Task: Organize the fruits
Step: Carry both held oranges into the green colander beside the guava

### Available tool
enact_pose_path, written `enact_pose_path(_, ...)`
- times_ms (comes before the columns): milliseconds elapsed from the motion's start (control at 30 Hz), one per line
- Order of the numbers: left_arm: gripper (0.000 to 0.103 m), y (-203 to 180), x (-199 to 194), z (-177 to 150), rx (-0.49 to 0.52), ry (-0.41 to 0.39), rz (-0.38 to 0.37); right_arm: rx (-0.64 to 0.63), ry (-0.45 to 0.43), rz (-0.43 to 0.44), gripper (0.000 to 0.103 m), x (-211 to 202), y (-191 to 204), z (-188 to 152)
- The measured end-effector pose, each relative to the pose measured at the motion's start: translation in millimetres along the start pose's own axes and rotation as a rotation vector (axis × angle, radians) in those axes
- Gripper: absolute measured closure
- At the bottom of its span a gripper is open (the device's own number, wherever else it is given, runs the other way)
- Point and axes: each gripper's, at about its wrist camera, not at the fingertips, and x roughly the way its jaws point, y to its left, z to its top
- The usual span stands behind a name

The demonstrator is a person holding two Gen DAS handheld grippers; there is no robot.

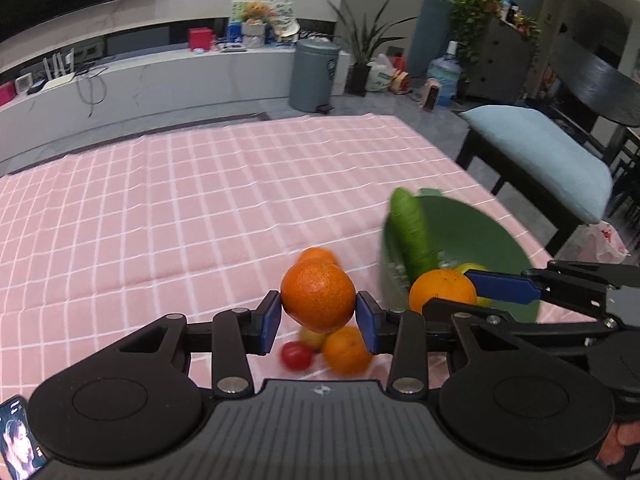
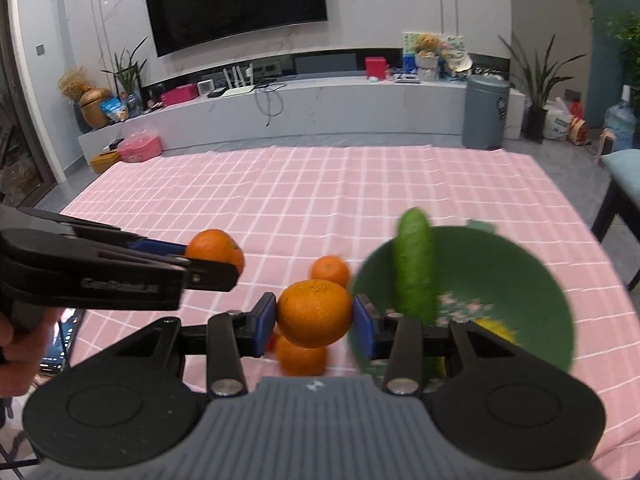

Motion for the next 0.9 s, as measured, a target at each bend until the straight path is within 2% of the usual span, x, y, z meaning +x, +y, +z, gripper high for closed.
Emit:
enact_pose_path(233,0.058,-39.8,5.6,6.3,0.073,0.004,-0.045,0.003,0.004,-0.048,0.064,-19.0,-36.6,2.5)
enact_pose_path(467,0.058,-74.3,26.4,12.2,0.127,0.044,-0.119,-0.017,0.037,-0.093,0.064,-25.6,-66.3,2.0)
enact_pose_path(667,0.058,-95.3,46.8,14.1,0.166,0.102,-0.132,-0.028,0.096,-0.111,0.064,-20.2,-83.4,-0.6)
enact_pose_path(900,0.058,-101.3,63.4,13.3,0.179,0.166,-0.144,-0.023,0.163,-0.107,0.064,-8.8,-98.6,-5.7)
